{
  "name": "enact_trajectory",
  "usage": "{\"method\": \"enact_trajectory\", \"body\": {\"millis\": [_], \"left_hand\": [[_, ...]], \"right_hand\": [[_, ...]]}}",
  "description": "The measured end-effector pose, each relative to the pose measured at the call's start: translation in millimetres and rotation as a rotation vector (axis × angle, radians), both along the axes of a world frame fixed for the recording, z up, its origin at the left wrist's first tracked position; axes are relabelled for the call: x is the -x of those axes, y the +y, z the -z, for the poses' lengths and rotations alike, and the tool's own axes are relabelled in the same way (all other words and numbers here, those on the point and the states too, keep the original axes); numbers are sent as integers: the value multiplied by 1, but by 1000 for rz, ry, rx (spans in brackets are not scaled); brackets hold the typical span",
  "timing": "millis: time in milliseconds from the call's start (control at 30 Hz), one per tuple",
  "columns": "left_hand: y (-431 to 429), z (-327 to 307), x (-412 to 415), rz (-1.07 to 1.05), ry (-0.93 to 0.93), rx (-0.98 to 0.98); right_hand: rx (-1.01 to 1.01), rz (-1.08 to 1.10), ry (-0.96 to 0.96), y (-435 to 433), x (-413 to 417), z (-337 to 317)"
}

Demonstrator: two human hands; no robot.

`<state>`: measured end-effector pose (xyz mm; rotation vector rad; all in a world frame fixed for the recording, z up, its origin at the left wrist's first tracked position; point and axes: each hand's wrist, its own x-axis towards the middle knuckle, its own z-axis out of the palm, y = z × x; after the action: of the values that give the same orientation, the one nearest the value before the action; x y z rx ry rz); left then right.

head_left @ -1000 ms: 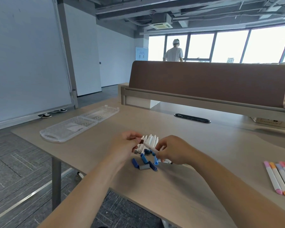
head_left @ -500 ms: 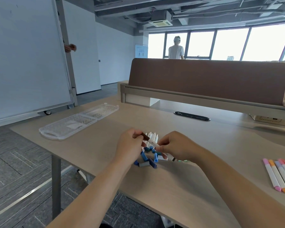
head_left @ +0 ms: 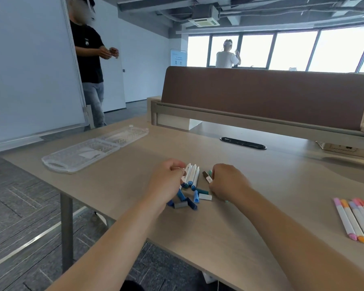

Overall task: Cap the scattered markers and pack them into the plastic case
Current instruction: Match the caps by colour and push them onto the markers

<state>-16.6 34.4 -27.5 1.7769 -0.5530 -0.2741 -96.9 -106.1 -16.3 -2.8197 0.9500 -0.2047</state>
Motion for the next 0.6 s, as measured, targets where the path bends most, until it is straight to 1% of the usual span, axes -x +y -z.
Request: {"method": "enact_trajectory", "body": {"millis": [67, 133, 267, 333, 500, 567, 600], "left_hand": [[1, 1, -2, -7, 4, 22], [4, 2, -6, -27, 19, 49], [6, 2, -12, -41, 10, 67], [6, 2, -15, -28, -9, 70], [10, 7, -25, -29, -18, 71], [13, 9, -28, -31, -27, 60], [15, 9, -29, -30, -29, 57]], "right_hand": [[74, 13, 31, 0, -2, 3], [90, 27, 33, 1, -5, 3], [3, 2, -78, 6, -26, 3], [-43, -3, -85, 10, -38, 1], [-67, 38, 158, 16, -56, -10], [-86, 43, 202, 16, -60, -10], [-101, 42, 187, 16, -62, -9]]}}
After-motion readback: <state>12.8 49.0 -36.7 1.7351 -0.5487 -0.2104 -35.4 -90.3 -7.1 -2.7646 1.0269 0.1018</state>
